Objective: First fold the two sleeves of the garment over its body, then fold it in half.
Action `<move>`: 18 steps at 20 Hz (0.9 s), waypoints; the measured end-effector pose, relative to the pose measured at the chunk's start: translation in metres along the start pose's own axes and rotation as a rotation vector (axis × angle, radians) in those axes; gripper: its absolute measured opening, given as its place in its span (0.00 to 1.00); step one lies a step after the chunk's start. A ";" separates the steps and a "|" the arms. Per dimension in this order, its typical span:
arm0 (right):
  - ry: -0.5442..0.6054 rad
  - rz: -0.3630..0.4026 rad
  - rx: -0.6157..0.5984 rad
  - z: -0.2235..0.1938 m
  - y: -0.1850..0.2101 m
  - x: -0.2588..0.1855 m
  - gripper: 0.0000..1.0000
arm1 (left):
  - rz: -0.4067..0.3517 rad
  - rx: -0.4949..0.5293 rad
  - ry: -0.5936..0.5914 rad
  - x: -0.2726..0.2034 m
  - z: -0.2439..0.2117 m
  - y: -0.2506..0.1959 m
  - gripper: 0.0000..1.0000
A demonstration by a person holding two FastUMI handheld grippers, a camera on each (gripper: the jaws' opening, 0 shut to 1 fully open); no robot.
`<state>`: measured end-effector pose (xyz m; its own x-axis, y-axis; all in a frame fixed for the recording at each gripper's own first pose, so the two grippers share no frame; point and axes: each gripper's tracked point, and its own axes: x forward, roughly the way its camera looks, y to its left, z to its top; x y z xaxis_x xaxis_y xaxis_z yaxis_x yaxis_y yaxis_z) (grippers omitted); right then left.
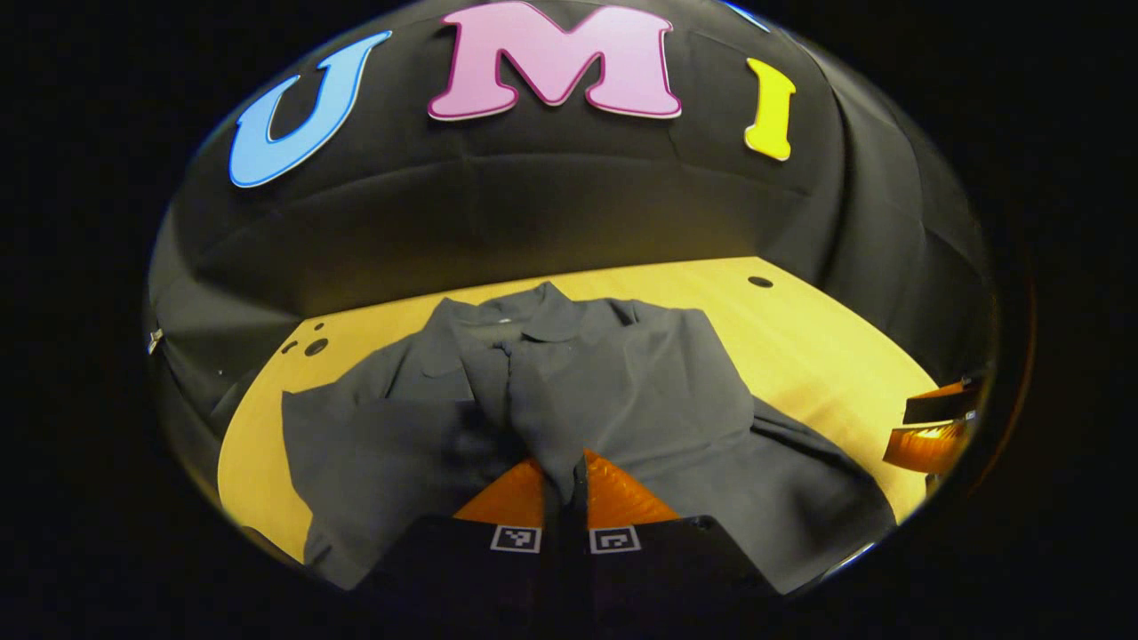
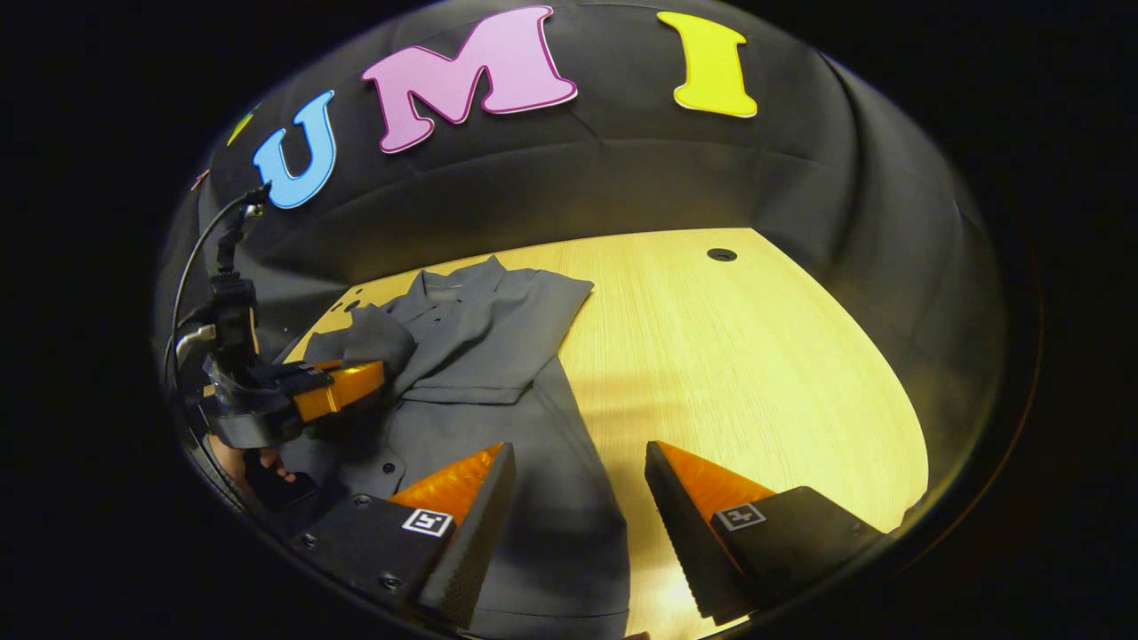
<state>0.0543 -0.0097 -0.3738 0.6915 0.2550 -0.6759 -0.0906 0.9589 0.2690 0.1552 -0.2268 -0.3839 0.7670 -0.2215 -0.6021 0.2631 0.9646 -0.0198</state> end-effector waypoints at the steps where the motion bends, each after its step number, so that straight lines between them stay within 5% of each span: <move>1: 0.002 0.003 0.000 -0.001 -0.002 0.001 0.91 | -0.002 -0.001 0.007 0.004 -0.004 -0.005 0.06; 10: 0.023 0.033 -0.009 -0.002 -0.006 0.011 0.91 | -0.111 -0.073 0.078 0.009 -0.029 -0.041 0.24; 11: 0.023 0.033 -0.010 -0.002 -0.006 0.011 0.91 | -0.133 -0.081 0.078 0.007 -0.028 -0.047 0.29; 15: 0.022 0.037 -0.016 -0.003 -0.003 0.006 0.91 | -0.203 -0.099 0.072 -0.008 -0.026 -0.065 0.79; 18: 0.018 0.042 -0.019 -0.003 0.003 -0.001 0.91 | -0.266 -0.158 0.060 -0.034 -0.022 -0.072 0.78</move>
<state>0.0507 -0.0067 -0.3746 0.6736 0.2976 -0.6765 -0.1333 0.9493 0.2848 0.0973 -0.2858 -0.3802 0.6464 -0.4645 -0.6053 0.3516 0.8854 -0.3040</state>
